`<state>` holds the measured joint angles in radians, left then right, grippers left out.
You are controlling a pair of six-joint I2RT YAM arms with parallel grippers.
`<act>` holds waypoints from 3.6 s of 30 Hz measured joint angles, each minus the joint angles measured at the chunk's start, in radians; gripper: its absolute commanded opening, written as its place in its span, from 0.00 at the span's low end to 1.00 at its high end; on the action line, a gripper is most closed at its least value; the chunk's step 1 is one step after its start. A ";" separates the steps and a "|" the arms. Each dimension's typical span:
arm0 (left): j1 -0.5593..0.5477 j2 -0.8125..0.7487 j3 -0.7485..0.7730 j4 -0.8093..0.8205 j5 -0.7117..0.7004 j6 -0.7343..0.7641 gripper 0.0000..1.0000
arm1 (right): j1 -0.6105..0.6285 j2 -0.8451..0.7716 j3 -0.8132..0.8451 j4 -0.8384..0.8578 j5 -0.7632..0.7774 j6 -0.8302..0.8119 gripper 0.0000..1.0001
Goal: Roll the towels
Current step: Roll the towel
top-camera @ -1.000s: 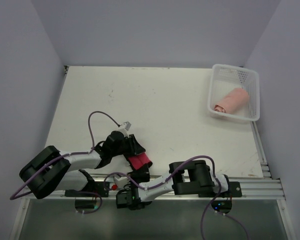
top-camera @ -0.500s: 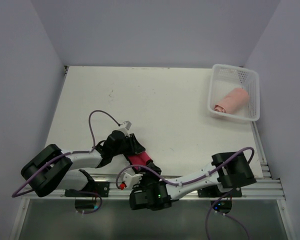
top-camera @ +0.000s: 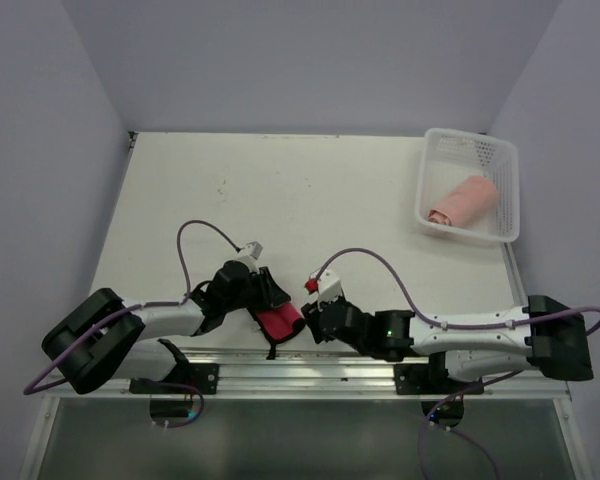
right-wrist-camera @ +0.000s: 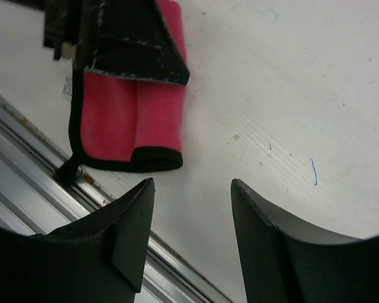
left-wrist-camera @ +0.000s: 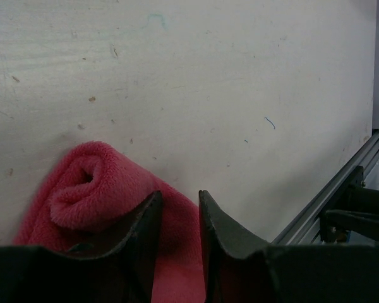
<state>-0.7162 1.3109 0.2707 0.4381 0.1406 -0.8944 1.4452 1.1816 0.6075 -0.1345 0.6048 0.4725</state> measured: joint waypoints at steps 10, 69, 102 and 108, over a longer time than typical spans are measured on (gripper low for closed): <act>0.000 0.000 -0.007 0.013 0.000 0.000 0.34 | -0.308 0.087 -0.059 0.213 -0.447 0.222 0.58; 0.114 -0.003 0.259 -0.148 0.044 0.128 0.39 | 0.129 0.614 0.444 -0.208 0.245 -0.040 0.00; 0.114 -0.266 -0.114 -0.152 0.095 0.010 0.38 | 0.295 0.932 0.717 -0.537 0.451 -0.250 0.05; 0.114 -0.224 -0.138 -0.077 0.091 -0.007 0.37 | 0.295 0.890 0.679 -0.496 0.446 -0.241 0.22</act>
<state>-0.6025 1.0870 0.1322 0.3607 0.2317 -0.9012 1.7401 2.0716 1.2865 -0.6304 1.0508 0.2314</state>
